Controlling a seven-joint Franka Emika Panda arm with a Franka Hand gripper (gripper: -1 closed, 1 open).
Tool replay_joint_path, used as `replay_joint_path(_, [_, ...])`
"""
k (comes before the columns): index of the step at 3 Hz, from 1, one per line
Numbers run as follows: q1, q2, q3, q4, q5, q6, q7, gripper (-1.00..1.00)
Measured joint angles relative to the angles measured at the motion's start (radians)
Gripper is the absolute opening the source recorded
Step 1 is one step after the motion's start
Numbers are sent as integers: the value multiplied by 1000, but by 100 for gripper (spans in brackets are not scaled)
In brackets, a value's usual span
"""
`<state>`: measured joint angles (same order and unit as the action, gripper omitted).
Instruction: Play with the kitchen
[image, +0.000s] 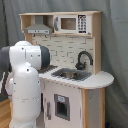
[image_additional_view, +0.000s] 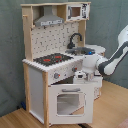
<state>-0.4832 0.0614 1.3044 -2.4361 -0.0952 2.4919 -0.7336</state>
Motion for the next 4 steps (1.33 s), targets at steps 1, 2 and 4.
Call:
replay_joint_path(1, [31, 33, 2, 0, -27, 18, 87, -100])
replay_joint_path(2, [82, 35, 3, 0, -30, 41, 178, -100])
replay_joint_path(4, [175, 35, 17, 0, -31, 62, 373, -100])
